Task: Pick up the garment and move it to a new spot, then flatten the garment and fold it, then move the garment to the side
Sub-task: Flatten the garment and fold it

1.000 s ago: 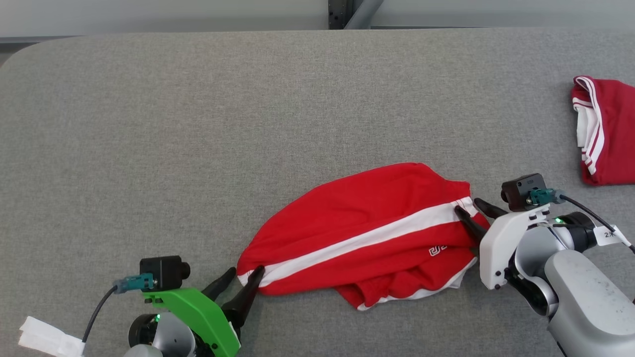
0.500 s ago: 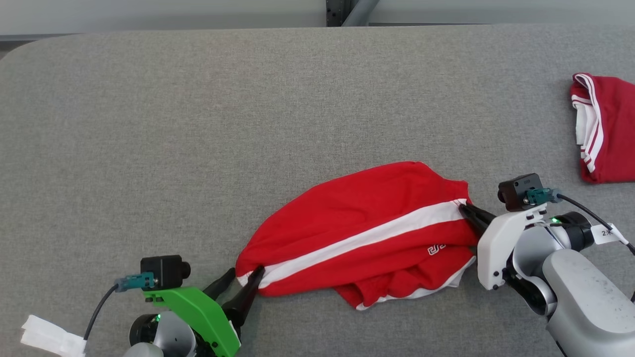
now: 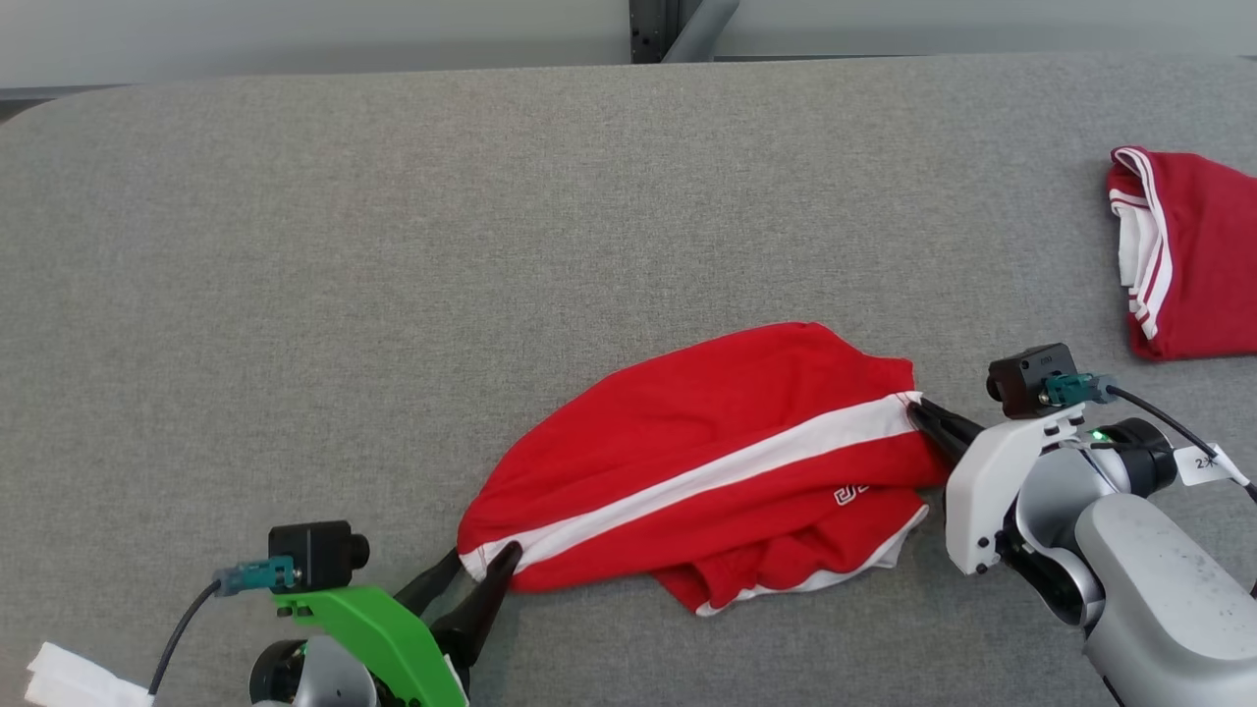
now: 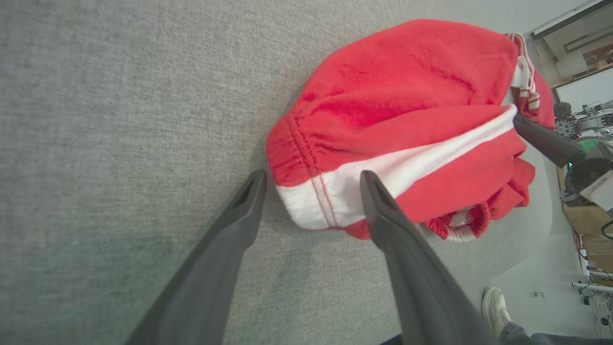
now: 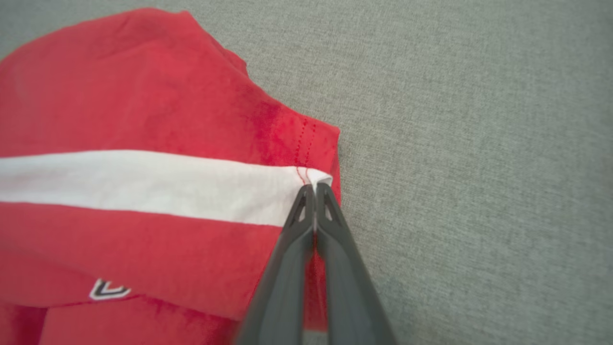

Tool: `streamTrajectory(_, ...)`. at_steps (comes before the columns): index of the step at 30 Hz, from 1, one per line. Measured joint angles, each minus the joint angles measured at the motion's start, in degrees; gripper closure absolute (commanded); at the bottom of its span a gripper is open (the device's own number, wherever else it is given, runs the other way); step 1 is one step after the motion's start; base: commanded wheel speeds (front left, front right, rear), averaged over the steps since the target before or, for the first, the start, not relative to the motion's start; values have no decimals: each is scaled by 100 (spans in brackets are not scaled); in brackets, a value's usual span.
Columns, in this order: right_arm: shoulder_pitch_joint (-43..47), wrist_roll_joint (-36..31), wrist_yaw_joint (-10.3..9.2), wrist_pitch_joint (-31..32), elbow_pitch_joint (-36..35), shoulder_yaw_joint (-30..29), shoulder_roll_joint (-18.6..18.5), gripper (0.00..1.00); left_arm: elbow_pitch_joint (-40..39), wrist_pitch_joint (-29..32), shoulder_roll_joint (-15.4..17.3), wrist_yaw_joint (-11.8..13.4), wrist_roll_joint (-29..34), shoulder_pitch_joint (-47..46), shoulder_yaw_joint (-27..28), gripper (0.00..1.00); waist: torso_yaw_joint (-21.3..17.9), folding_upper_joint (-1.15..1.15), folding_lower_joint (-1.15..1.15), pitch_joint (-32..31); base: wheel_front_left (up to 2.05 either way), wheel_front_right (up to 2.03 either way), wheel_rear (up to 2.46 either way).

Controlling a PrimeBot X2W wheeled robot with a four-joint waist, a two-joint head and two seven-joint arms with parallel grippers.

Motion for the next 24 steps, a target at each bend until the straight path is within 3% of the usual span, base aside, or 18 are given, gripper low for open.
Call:
streamTrajectory(7,43,4,0,-18,-34,-7,-26,100,-181,44,170,-1,-23,235,13,0,-28,0,0,-76,0,0,0)
streamTrajectory(8,43,4,1,-19,-46,-10,-30,100,-198,47,158,-1,-23,240,-7,15,-32,0,0,-85,0,0,0)
streamTrajectory(9,46,5,0,-19,-62,-13,-30,100,-204,49,149,-1,-24,238,-25,37,-34,0,0,-93,0,0,0)
streamTrajectory(12,53,18,0,-23,-134,-12,-27,100,-182,52,91,-9,-79,206,-67,63,-54,0,0,-106,0,0,0)
streamTrajectory(13,53,26,0,-23,-163,-15,-29,100,-165,67,67,-11,-88,166,-91,63,-64,0,0,-102,0,0,0)
streamTrajectory(14,53,47,0,-24,-200,-27,-27,100,-148,71,47,-16,-88,121,-103,75,-75,0,0,-97,0,0,0)
streamTrajectory(15,53,57,0,-25,-247,-43,-29,100,-133,66,41,-18,-89,75,-113,100,-88,0,0,-90,0,0,0)
streamTrajectory(20,37,210,1,-151,-694,-409,-43,100,-422,27,27,-74,-245,-188,-92,100,-145,0,0,38,0,0,0)
streamTrajectory(24,-347,282,0,-85,-1172,-894,-188,100,-871,281,203,-94,-386,-977,83,100,-160,0,0,268,0,0,0)
